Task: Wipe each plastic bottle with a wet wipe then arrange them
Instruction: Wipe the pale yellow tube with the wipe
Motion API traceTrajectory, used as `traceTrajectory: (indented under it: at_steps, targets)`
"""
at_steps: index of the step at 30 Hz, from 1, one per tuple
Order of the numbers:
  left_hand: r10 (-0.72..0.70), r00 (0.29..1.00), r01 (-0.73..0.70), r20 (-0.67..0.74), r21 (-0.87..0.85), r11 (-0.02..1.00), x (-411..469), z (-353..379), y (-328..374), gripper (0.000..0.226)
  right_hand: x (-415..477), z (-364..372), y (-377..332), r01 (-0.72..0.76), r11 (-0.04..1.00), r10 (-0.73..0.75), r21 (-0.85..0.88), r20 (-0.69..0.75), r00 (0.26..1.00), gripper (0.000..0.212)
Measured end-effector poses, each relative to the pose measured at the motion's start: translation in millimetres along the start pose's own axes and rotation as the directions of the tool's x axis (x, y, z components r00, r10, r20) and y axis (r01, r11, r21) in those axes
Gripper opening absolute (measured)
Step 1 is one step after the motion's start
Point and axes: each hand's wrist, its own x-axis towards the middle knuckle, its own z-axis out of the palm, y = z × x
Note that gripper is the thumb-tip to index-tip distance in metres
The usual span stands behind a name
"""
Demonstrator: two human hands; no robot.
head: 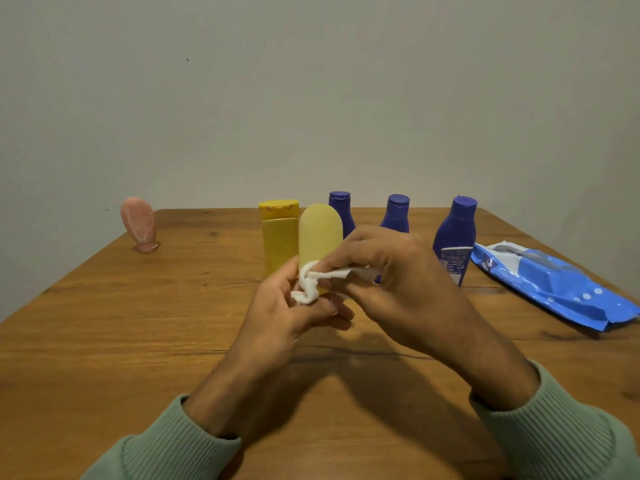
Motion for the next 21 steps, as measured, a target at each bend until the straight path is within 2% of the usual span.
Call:
traceTrajectory:
  at_steps: [7, 8, 11, 12, 18, 21]
  targets:
    - [-0.030, 0.996, 0.032, 0.082, -0.025, 0.999, -3, 5, 2, 0.044, 0, -7, 4, -0.018, 1.000, 0.020, 0.011, -0.256, 0.966, 0.019]
    - [-0.033, 0.997, 0.036, 0.067, -0.044, 0.998, -3, 5, 2, 0.045, 0, -9, 3, -0.031, 0.999, 0.036, 0.027, -0.229, 0.973, 0.019]
    - [-0.044, 0.998, 0.048, 0.033, -0.112, 0.993, -2, 6, 4, 0.050, 0, -13, -1, -0.086, 0.994, 0.085, 0.070, 0.016, 0.996, 0.018]
    - [-0.051, 0.998, 0.056, 0.037, -0.130, 0.990, -2, 6, 4, 0.051, 1, -14, -1, -0.098, 0.991, 0.094, 0.086, 0.054, 0.994, 0.018]
    - [-0.107, 0.986, 0.130, 0.129, -0.184, 0.974, -5, 5, 8, 0.046, 2, -15, 4, -0.183, 0.953, 0.234, 0.242, -0.203, 0.951, 0.017]
    - [-0.131, 0.988, 0.148, 0.082, -0.255, 0.956, -5, 5, 7, 0.049, 2, -18, 5, -0.227, 0.920, 0.261, 0.320, -0.068, 0.963, 0.016]
